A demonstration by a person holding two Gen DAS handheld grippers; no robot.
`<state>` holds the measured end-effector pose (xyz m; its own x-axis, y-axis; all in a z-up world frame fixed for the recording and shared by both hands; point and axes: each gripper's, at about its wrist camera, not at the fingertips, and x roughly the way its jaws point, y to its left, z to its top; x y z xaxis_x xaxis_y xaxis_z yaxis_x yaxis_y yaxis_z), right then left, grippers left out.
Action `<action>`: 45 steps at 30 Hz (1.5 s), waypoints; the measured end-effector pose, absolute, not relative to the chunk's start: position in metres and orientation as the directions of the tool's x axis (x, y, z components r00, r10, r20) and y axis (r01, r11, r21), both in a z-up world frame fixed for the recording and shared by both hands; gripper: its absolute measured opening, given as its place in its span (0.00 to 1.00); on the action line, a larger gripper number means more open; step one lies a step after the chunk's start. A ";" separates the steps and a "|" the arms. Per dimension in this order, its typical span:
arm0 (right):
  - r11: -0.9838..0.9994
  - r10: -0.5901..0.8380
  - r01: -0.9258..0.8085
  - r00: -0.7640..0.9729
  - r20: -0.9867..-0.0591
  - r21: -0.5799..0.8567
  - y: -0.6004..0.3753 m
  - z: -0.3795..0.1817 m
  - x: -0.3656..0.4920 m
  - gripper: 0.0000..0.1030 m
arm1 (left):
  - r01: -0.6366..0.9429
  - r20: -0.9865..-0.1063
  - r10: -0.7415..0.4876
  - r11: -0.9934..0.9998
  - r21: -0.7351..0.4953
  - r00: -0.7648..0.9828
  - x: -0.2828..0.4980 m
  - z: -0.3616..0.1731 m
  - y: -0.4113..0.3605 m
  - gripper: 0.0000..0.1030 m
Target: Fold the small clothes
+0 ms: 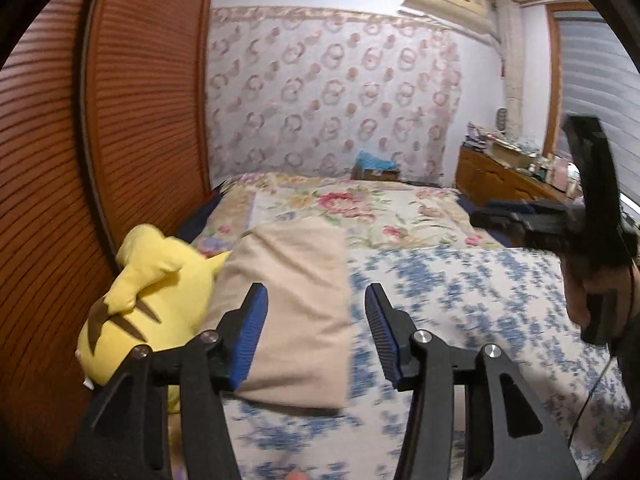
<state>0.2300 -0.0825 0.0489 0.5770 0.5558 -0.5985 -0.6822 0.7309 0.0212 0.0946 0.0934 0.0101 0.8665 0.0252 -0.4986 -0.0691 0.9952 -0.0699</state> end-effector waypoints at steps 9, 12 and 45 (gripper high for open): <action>0.855 0.465 -0.516 0.712 -0.526 0.059 -0.175 0.060 0.158 0.75 | 0.049 -0.451 -0.067 0.997 -0.052 0.890 0.087 0.038 0.019 0.48; 0.888 0.421 -0.456 0.753 -0.506 0.059 -0.202 0.068 0.139 0.75 | 0.068 -0.444 -0.083 0.996 -0.050 0.892 0.081 0.047 0.000 0.49; 0.942 0.323 -0.330 0.849 -0.418 0.060 -0.254 0.090 0.070 0.75 | 0.044 -0.420 -0.054 0.998 -0.035 0.906 0.049 0.070 -0.031 0.49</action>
